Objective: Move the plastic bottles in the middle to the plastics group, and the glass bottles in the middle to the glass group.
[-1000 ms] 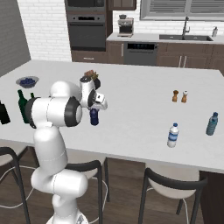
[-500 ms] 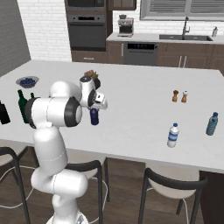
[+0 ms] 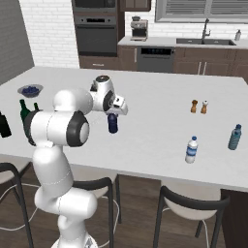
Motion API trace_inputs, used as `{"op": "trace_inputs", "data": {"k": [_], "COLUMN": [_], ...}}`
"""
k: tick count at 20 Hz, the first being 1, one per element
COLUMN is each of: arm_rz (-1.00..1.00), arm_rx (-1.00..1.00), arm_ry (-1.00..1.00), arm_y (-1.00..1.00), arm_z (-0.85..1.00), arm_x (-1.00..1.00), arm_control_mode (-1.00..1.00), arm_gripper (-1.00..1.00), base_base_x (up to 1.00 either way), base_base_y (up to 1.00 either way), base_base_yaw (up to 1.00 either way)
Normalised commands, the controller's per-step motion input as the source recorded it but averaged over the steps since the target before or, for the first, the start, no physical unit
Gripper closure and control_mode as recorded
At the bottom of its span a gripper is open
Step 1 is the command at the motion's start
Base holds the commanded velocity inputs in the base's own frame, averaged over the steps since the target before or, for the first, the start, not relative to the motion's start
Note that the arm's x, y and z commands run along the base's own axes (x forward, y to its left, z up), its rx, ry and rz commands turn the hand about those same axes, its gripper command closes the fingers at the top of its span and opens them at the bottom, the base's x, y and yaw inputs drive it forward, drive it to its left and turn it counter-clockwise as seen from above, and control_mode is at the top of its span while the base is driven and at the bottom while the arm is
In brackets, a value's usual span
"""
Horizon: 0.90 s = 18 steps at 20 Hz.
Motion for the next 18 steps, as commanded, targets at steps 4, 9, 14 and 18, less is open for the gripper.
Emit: {"op": "trace_inputs", "data": {"k": [4,9,14,18], "arm_rz": [-0.21,-0.23,-0.21,-0.23], "arm_rx": [0.0,0.0,0.0,0.0], "arm_ry": [0.0,0.0,0.0,0.01], "arm_y": [-0.97,-0.99,-0.86,-0.91], "arm_z": [0.06,0.01,0.02,0.0], "arm_x": [-0.21,-0.22,-0.09,-0.05], "arm_control_mode": [-1.0,-1.0,-1.0,-1.0], "arm_gripper": [1.0,1.0,1.0,1.0], "base_base_x": [0.0,0.0,0.0,0.0], "base_base_y": [0.0,0.0,0.0,0.0], "base_base_yaw": [0.0,0.0,0.0,0.0]}}
